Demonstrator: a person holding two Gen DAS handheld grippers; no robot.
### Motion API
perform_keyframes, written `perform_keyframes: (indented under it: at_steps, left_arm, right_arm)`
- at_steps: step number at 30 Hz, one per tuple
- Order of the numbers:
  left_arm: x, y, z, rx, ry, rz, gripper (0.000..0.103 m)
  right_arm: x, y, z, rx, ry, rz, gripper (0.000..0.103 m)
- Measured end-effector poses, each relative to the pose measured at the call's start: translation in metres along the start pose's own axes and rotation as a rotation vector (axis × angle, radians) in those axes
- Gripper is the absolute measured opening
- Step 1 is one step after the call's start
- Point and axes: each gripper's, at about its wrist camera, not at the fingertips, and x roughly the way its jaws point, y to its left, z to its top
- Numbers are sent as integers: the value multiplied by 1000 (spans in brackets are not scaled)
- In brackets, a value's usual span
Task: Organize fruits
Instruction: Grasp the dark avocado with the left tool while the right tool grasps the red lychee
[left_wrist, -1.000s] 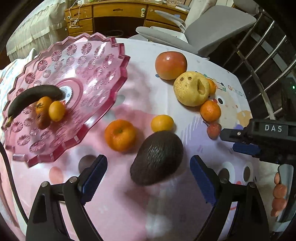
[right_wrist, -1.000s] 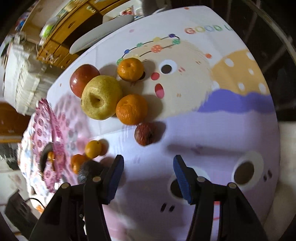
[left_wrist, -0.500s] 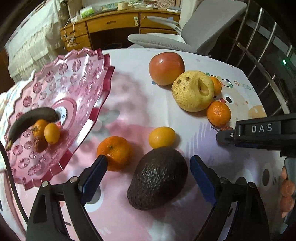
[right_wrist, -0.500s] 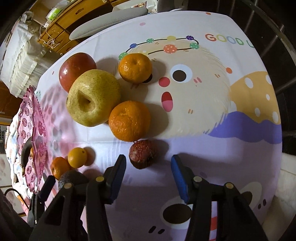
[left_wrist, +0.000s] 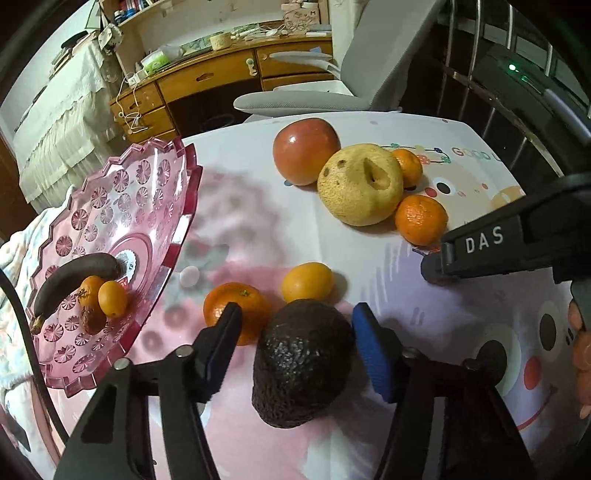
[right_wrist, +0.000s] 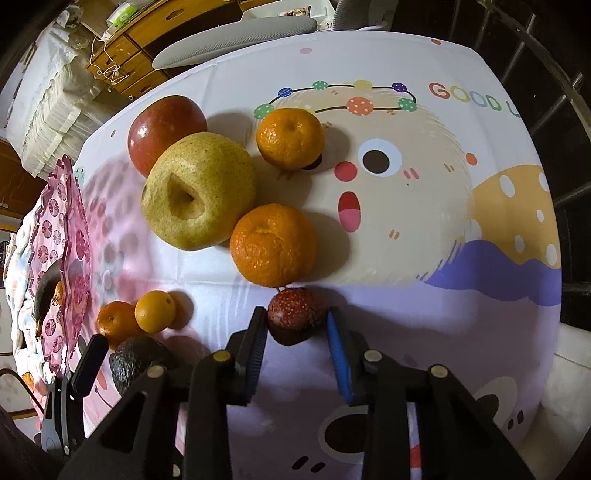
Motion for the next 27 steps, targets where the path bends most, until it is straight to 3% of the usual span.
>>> perform_keyframes:
  at_steps: [3,14,27]
  left_arm:
    - [-4,1,-4,6,-3,-19,49]
    - [-16,4,-17,19,0,-24,49]
    - [-68,28,-45,35,-29,-92,43]
  right_arm:
    - [-1,-2,-3,9,4,-2,32]
    - [-17,-8,-24,14,6,-3,32]
    - [-28,12,-74,-3,31,13,32]
